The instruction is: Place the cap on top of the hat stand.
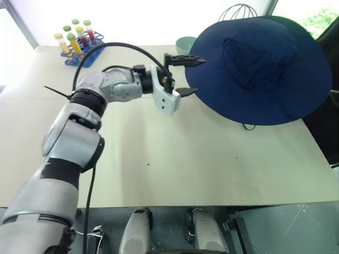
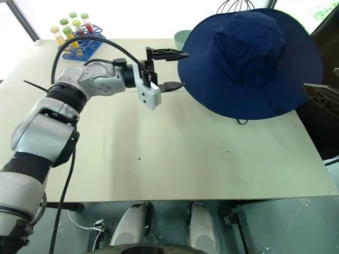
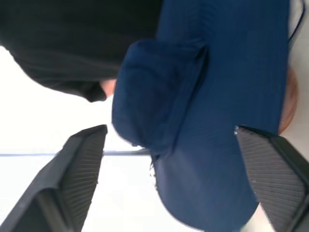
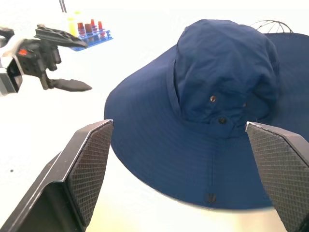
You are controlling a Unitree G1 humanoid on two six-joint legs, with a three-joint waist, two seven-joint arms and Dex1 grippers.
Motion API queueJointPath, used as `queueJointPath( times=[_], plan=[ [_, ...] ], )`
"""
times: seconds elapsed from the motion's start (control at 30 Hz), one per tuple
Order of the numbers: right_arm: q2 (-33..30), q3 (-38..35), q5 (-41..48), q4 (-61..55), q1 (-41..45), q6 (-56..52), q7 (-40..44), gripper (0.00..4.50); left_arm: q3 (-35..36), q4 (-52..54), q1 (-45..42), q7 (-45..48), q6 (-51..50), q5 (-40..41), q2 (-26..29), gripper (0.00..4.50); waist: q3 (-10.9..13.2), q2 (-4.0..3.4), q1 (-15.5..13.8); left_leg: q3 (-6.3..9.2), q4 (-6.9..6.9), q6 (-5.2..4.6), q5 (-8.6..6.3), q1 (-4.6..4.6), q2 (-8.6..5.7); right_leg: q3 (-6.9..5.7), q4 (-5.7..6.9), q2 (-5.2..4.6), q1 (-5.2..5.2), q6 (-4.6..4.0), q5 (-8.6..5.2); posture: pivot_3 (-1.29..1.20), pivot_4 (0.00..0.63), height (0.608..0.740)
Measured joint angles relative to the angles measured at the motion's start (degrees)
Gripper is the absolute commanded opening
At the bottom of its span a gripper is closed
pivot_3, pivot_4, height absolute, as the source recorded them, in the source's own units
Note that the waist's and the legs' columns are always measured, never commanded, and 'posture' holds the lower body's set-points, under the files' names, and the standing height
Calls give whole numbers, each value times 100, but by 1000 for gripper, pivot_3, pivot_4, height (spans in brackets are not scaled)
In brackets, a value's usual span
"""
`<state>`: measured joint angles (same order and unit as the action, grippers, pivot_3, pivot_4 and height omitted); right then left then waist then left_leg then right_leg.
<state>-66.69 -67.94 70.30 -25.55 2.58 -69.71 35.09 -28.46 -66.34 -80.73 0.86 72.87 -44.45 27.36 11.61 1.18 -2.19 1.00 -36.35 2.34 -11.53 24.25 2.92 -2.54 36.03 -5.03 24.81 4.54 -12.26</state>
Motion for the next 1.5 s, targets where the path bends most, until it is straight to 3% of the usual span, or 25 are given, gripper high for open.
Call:
queueJointPath(
  times=[0.2, 0.3, 0.37, 0.4, 0.43, 0.5, 0.57, 0.67, 0.73, 0.8, 0.93, 1.23, 1.5],
  plan=[
    [3, 270, -43, 112, 92, 190, 12, 4500, 37, 191, 247, 647, 421, 643, 569, 4441, -1, -1, 2, -2, 0, 0, 0, -2, 0, 1, 2, 0, 0, -2, 0, 0, 150, 735],
    [1, 502, -150, 258, 220, 351, 44, 4500, 172, 326, 569, 1714, 205, 1789, 808, 4441, 0, -1, 11, -3, -2, 0, 0, -2, 0, 2, 3, 0, 0, -3, 1, 0, 150, 735],
    [-7, 737, -230, 405, 349, 479, 71, 4500, 487, 656, 784, 2882, -626, 2986, 868, 4441, 0, -1, 14, -4, -7, 0, 0, -2, 2, 4, 7, 0, 0, -14, -4, 0, 150, 735],
    [-17, 898, -289, 499, 454, 554, 70, 4500, 704, 937, 880, 3552, -1290, 3631, 866, 4441, 0, -2, 12, -5, -10, 0, 0, -2, 1, 4, 9, 0, -1, -20, -7, 0, 150, 735],
    [-59, 1160, -399, 655, 612, 665, 60, 4500, 1032, 1337, 932, 4459, -2608, 4506, 846, 4441, 0, -1, 10, -4, -19, 0, 0, 3, 1, 4, 13, 1, 0, -21, -7, 0, 150, 735],
    [-110, 1404, -509, 818, 748, 760, 39, 4500, 1390, 1750, 925, 5212, -4108, 5275, 873, 4441, 0, -3, 15, -4, -23, 0, 0, 3, 1, 5, 12, 1, -2, -18, -6, 0, 150, 735],
    [-195, 1730, -771, 993, 887, 953, 67, 4500, 1768, 2245, 817, 6020, -6627, 6173, 1002, 4441, 0, -3, 45, -4, -24, -2, 0, 4, 1, 6, 13, 2, -1, -4, 1, 0, 150, 735],
    [-442, 2181, -1799, 924, 317, 1664, 456, 4500, 2100, 2950, 715, 7090, -9606, 7268, 1583, 4441, 1, -3, 152, 0, -22, -15, -8, 5, 1, 6, 14, 5, -1, 7, -3, 0, 150, 735],
    [-463, 2375, -2691, 775, -410, 2333, 1023, 4500, 2316, 3433, 589, 7621, -11220, 7877, 1909, 4441, 1, -3, 173, 0, -23, -23, -12, 5, 0, 6, 16, 6, -1, 17, -7, 0, 150, 735],
    [-459, 2463, -3085, 669, -667, 2688, 1362, 4500, 2420, 3724, 541, 7836, -11865, 8105, 2019, 4441, -1, -14, 180, -1, -24, -23, -13, 2, 0, 6, 18, 6, -1, 17, -8, 0, 150, 735],
    [-433, 2544, -3997, 381, -890, 3583, 1591, 4500, 2403, 4485, 814, 8376, -12412, 8231, 2280, 4441, -2, -14, 200, -1, -26, -22, -13, -10, 1, 7, 19, 8, -6, 4, -29, 0, 150, 735],
    [28, 4299, -6468, -46, -1164, 5603, 856, 4500, 2125, 4990, 1082, 8657, -12510, 8075, 2161, 4441, -1, -12, 157, -1, -60, -27, -17, 15, 1, 9, 16, 7, -4, 3, -30, 0, 150, 735],
    [250, 5147, -8186, 872, -241, 7075, -276, 4500, 2133, 4928, 980, 8626, -12527, 7990, 2106, 4441, -1, -12, 167, -2, -66, -30, -18, 15, -1, 15, 16, 8, -4, 3, -29, 0, 150, 735]
  ],
)
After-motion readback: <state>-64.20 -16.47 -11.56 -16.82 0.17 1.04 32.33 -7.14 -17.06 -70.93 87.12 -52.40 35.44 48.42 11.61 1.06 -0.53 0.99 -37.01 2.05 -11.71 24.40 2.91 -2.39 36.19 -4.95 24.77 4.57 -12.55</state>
